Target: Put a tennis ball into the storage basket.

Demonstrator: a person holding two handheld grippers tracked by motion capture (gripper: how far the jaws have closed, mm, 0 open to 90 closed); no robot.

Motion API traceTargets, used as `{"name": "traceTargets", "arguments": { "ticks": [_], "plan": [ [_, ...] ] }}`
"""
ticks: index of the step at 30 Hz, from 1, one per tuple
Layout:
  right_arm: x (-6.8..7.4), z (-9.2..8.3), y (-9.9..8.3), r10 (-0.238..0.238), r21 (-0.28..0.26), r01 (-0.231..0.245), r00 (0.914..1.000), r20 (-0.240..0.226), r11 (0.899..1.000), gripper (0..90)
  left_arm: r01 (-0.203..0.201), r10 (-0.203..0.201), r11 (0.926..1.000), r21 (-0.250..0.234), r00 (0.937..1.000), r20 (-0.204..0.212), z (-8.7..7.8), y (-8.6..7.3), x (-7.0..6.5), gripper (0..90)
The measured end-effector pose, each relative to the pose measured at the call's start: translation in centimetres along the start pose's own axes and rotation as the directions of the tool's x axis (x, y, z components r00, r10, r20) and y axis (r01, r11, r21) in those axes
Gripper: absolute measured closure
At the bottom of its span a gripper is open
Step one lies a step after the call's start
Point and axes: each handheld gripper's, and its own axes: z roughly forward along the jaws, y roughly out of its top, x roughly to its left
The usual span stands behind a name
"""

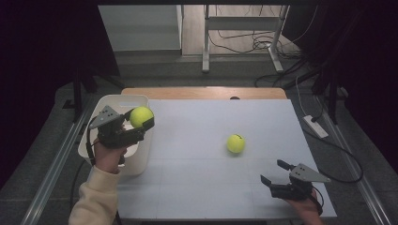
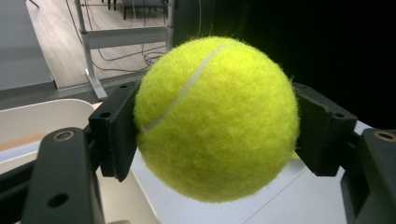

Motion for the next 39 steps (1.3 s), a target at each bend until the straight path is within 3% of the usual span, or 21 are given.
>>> {"name": "traceTargets", "arguments": {
  "ticks": [17, 39],
  "plan": [
    [0.0, 0.0, 0.0, 0.004, 0.001, -0.004, 1.0, -0.002, 1.0, 11.5, 0.048, -0.046, 0.9981, 0.039, 0.9982, -0.037, 1.0, 0.5, 2.1, 26.1],
    [0.0, 0.1, 0.0, 0.003, -0.001, -0.003, 1.0, -0.001, 1.0, 11.6, 0.069, -0.059, 0.9939, 0.086, 0.992, -0.112, 2.0, 1.0, 4.6, 26.2]
  ]
}}
